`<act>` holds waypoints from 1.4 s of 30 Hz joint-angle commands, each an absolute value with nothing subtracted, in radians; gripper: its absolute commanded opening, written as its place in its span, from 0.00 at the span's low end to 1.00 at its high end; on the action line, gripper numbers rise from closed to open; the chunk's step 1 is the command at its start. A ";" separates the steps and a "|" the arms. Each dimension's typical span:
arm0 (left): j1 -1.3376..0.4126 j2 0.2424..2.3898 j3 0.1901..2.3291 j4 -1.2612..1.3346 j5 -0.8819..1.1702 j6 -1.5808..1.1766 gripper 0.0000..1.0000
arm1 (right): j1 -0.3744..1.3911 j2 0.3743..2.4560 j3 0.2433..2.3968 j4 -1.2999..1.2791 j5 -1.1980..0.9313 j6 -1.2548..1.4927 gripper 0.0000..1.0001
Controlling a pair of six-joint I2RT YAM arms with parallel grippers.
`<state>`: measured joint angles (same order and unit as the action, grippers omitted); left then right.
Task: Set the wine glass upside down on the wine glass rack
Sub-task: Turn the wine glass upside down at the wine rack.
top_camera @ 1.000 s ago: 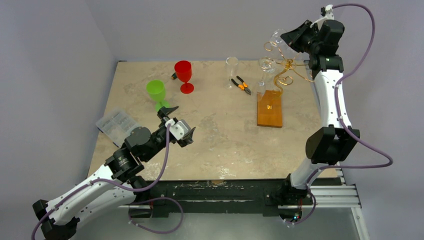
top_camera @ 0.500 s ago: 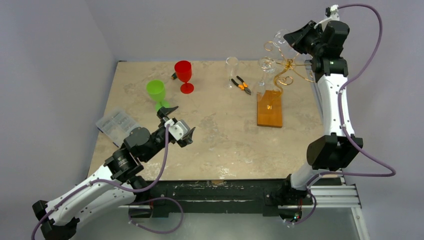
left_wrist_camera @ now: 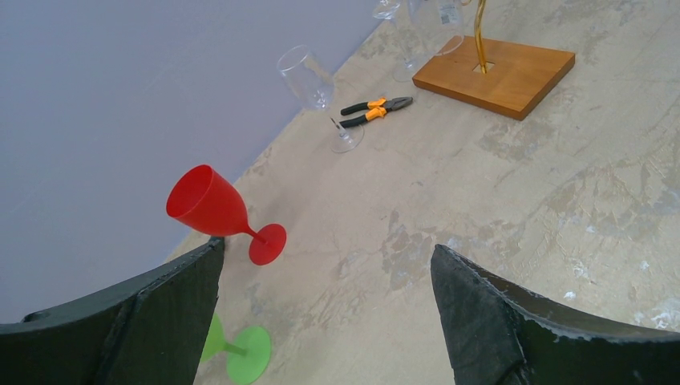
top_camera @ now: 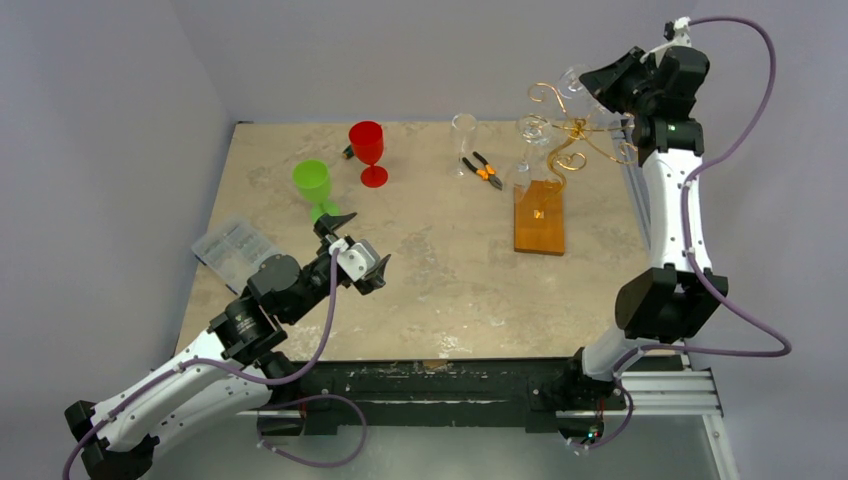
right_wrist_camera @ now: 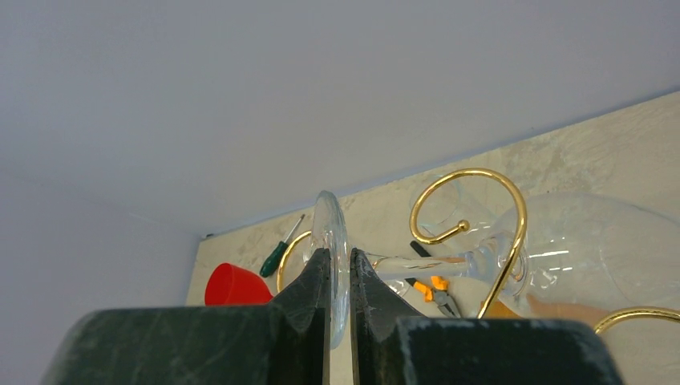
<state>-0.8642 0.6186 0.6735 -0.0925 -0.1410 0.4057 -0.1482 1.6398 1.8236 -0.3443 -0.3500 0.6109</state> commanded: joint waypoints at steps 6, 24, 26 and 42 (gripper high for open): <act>-0.859 0.614 0.669 -0.053 -0.123 0.400 0.97 | -0.179 1.581 1.825 -0.239 -0.361 0.642 0.00; -0.859 0.631 0.669 -0.052 -0.120 0.401 0.97 | -0.197 1.650 1.899 -0.213 -0.327 0.680 0.00; -0.859 0.633 0.669 -0.052 -0.120 0.401 0.97 | -0.196 1.663 1.909 -0.210 -0.325 0.686 0.00; -0.859 0.634 0.668 -0.051 -0.114 0.402 0.97 | -0.197 1.685 1.955 -0.218 -0.333 0.700 0.00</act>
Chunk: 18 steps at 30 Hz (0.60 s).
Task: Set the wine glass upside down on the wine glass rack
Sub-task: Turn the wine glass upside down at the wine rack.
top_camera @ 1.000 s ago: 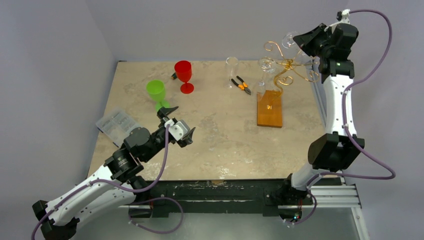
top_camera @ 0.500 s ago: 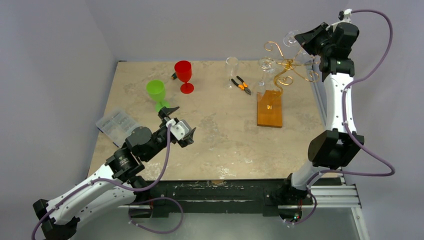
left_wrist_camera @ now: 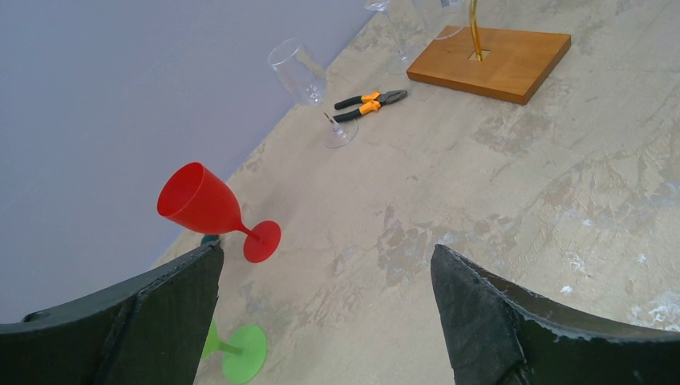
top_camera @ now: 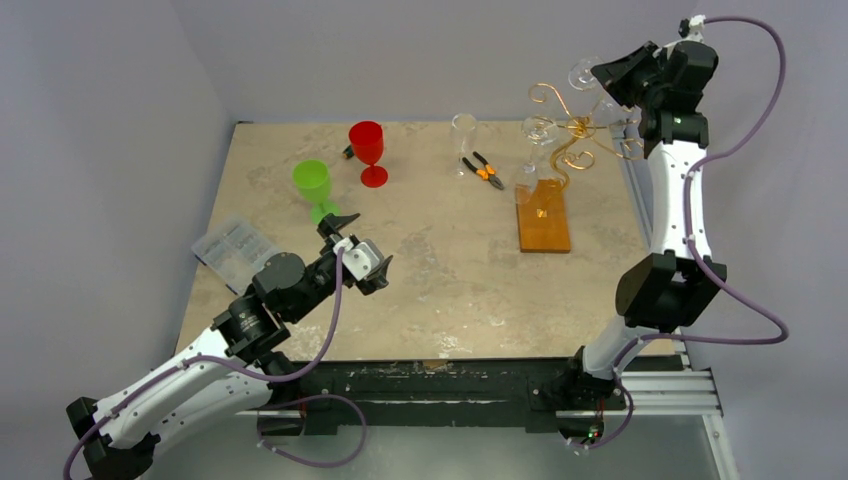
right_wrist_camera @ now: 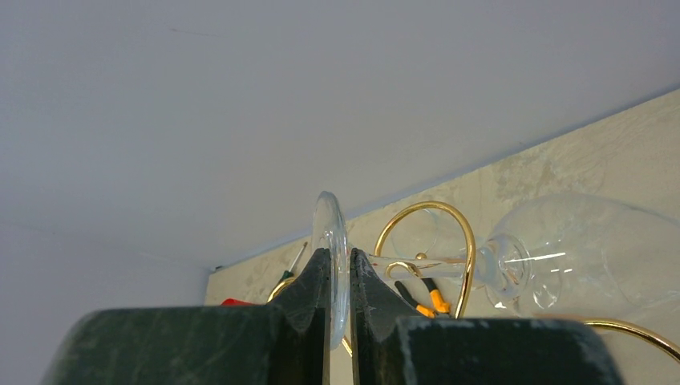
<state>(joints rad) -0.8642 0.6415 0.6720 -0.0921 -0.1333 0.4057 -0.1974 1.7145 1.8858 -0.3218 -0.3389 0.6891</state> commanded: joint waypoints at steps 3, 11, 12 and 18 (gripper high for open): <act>-0.859 0.633 0.669 -0.051 -0.112 0.402 0.97 | -0.198 1.682 1.957 -0.222 -0.330 0.701 0.00; -0.859 0.636 0.669 -0.052 -0.114 0.402 0.97 | -0.197 1.691 1.962 -0.214 -0.299 0.702 0.00; -0.859 0.637 0.668 -0.052 -0.114 0.402 0.97 | -0.197 1.692 1.963 -0.211 -0.298 0.703 0.00; -0.859 0.644 0.667 -0.052 -0.114 0.405 0.97 | -0.197 1.702 1.962 -0.198 -0.293 0.719 0.00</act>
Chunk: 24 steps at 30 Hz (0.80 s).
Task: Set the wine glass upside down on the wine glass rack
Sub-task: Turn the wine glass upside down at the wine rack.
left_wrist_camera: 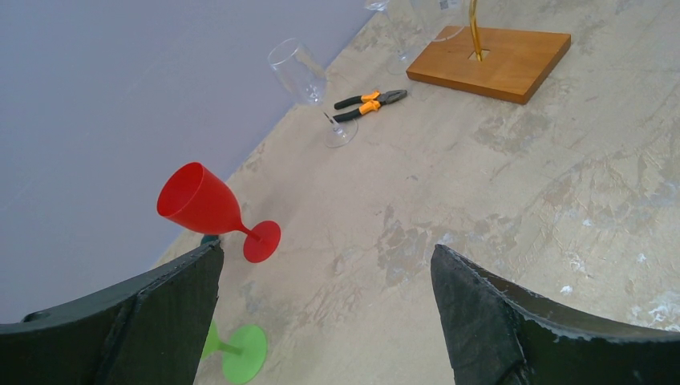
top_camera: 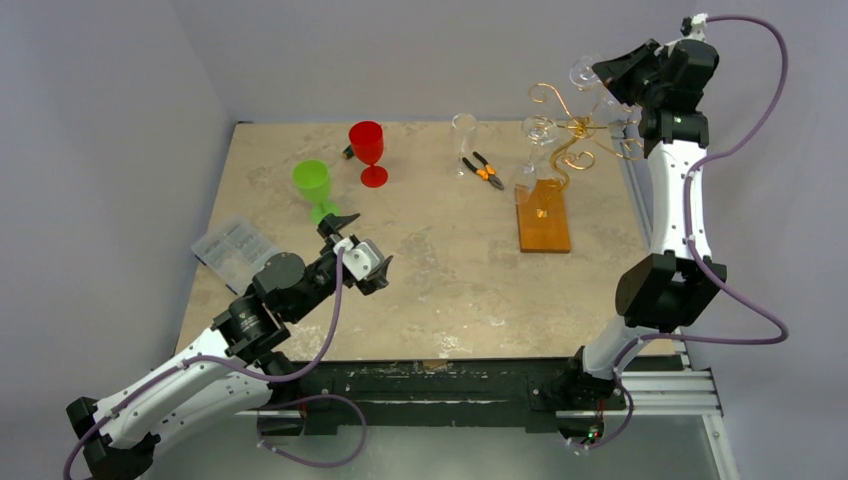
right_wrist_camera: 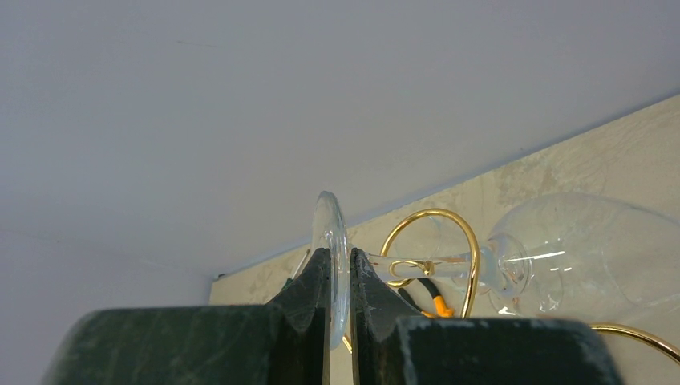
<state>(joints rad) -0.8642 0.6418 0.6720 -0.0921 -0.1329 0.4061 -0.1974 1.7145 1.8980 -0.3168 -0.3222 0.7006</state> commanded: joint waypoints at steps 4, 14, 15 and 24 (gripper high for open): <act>-0.859 0.647 0.666 -0.051 -0.114 0.406 0.97 | -0.197 1.710 1.966 -0.191 -0.286 0.725 0.00; -0.860 0.651 0.666 -0.049 -0.111 0.407 0.97 | -0.196 1.733 1.965 -0.172 -0.283 0.751 0.00; -0.859 0.653 0.666 -0.049 -0.112 0.407 0.97 | -0.195 1.735 1.965 -0.169 -0.286 0.753 0.00; -0.859 0.658 0.664 -0.046 -0.114 0.411 0.97 | -0.193 1.749 1.954 -0.159 -0.310 0.776 0.00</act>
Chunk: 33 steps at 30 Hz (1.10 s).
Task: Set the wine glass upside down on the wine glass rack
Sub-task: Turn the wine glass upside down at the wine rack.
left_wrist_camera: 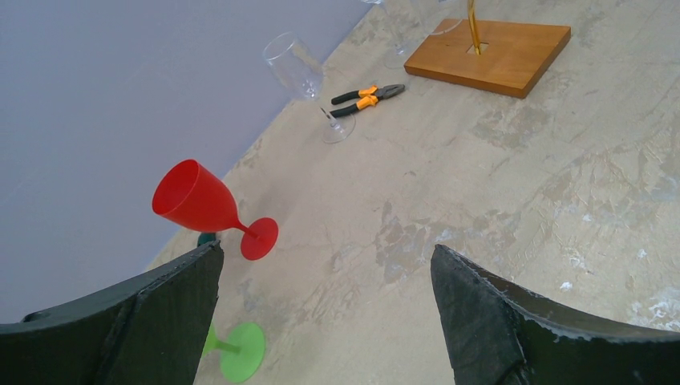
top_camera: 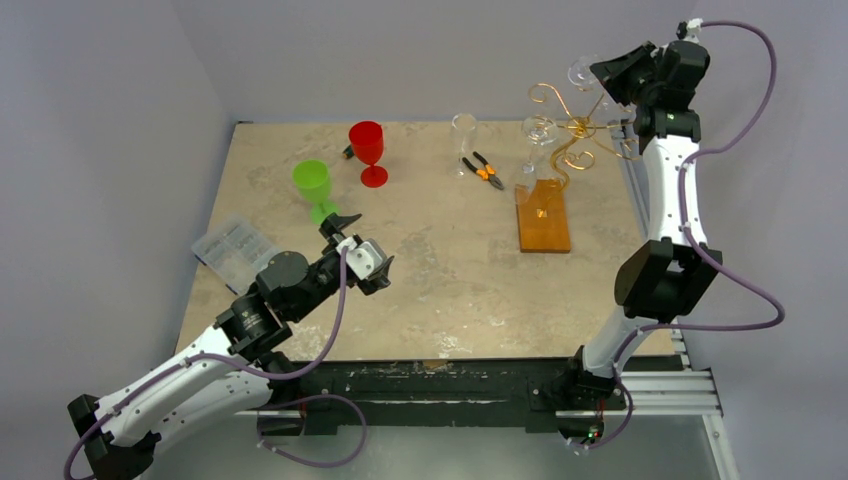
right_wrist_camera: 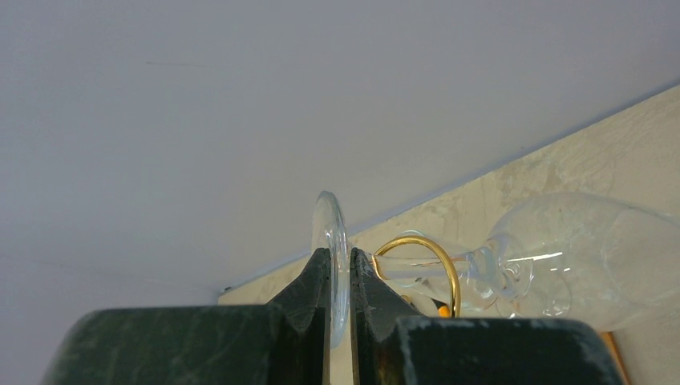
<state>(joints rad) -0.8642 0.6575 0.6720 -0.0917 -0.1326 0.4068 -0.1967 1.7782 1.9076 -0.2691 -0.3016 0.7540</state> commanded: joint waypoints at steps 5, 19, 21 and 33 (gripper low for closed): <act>-0.859 0.656 0.664 -0.046 -0.114 0.411 0.97 | -0.194 1.742 1.928 -0.157 -0.344 0.804 0.00; -0.859 0.643 0.665 -0.048 -0.114 0.413 0.98 | -0.193 1.709 1.865 -0.167 -0.368 0.822 0.00; -0.859 0.641 0.665 -0.049 -0.116 0.413 0.97 | -0.193 1.705 1.859 -0.169 -0.373 0.824 0.00; -0.859 0.634 0.664 -0.049 -0.114 0.414 0.98 | -0.194 1.674 1.816 -0.184 -0.382 0.843 0.01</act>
<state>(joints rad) -0.8642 0.6460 0.6716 -0.0917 -0.1326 0.4076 -0.1982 1.7393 1.8225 -0.2489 -0.3534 0.8288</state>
